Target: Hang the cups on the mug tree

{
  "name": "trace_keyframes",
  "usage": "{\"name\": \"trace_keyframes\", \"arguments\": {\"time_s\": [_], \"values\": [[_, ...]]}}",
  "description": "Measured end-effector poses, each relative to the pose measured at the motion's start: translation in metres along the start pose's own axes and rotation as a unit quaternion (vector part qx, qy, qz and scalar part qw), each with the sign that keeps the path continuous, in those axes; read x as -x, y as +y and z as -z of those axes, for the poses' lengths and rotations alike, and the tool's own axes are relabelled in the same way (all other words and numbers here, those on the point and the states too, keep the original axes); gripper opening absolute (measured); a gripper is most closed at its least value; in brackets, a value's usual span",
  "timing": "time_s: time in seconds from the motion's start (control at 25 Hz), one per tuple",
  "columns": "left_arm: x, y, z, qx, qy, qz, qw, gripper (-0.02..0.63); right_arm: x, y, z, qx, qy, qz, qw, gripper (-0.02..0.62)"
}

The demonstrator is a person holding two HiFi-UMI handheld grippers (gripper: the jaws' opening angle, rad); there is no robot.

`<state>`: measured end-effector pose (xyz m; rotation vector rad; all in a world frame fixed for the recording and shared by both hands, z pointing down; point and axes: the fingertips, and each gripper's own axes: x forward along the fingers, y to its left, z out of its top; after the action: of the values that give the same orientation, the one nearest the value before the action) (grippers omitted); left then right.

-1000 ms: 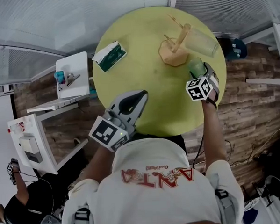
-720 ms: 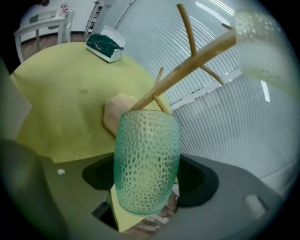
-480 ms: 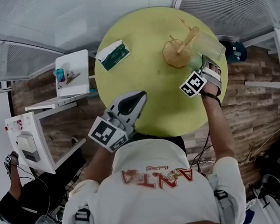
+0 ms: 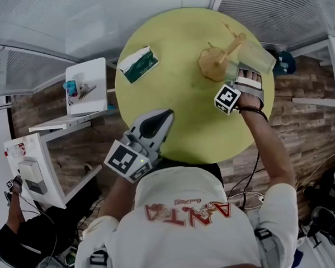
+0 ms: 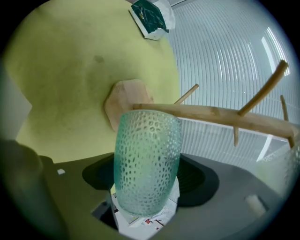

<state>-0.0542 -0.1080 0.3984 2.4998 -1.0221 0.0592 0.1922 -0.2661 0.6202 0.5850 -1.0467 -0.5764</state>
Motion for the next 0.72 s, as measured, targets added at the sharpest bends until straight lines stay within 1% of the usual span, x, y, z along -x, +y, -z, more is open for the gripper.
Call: {"name": "trace_keyframes", "arguments": {"time_s": [0.24,0.48,0.6,0.72], "values": [[0.008,0.006,-0.001,-0.001,-0.002,-0.002,1.0,0.009,-0.003,-0.005,-0.015,0.004,0.002,0.0,1.0,0.356],[0.013,0.011,-0.003,-0.003,-0.004,-0.004,1.0,0.009,-0.007,-0.001,-0.014,-0.011,0.001,-0.009,1.0,0.356],[0.013,0.009,-0.004,-0.006,-0.004,-0.001,1.0,0.009,-0.003,-0.003,-0.013,-0.027,-0.008,-0.012,1.0,0.356],[0.011,0.005,-0.006,-0.009,-0.007,0.005,0.9999,0.009,0.009,-0.007,-0.01,-0.056,-0.029,-0.016,0.998,0.357]]}}
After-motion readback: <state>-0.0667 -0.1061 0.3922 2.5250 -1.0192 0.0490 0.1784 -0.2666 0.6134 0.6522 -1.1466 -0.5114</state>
